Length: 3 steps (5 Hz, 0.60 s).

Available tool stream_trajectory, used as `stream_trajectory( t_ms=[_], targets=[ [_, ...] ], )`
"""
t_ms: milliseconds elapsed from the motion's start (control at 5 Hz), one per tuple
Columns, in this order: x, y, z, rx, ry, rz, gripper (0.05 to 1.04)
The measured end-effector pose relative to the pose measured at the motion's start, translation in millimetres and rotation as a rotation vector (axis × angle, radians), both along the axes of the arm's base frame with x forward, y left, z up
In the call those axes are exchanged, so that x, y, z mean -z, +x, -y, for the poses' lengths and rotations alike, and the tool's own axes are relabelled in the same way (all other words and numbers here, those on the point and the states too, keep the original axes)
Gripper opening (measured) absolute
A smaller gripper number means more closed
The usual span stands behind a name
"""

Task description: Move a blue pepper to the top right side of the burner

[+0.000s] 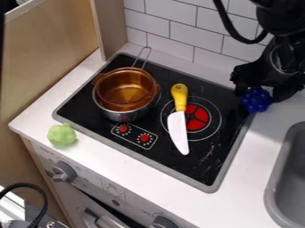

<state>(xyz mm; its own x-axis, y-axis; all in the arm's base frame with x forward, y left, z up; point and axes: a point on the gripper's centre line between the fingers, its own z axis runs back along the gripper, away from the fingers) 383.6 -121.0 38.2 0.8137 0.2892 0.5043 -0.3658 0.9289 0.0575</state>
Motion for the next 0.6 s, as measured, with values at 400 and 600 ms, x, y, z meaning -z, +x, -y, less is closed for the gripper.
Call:
stream_trajectory(
  t_ms=[400, 600],
  targets=[
    [1.5, -0.8, -2.4, 0.006, -0.004, -0.019, 0.999],
    [4.2, -6.5, -3.3, -0.002, -0.004, -0.053, 0.999]
  ],
)
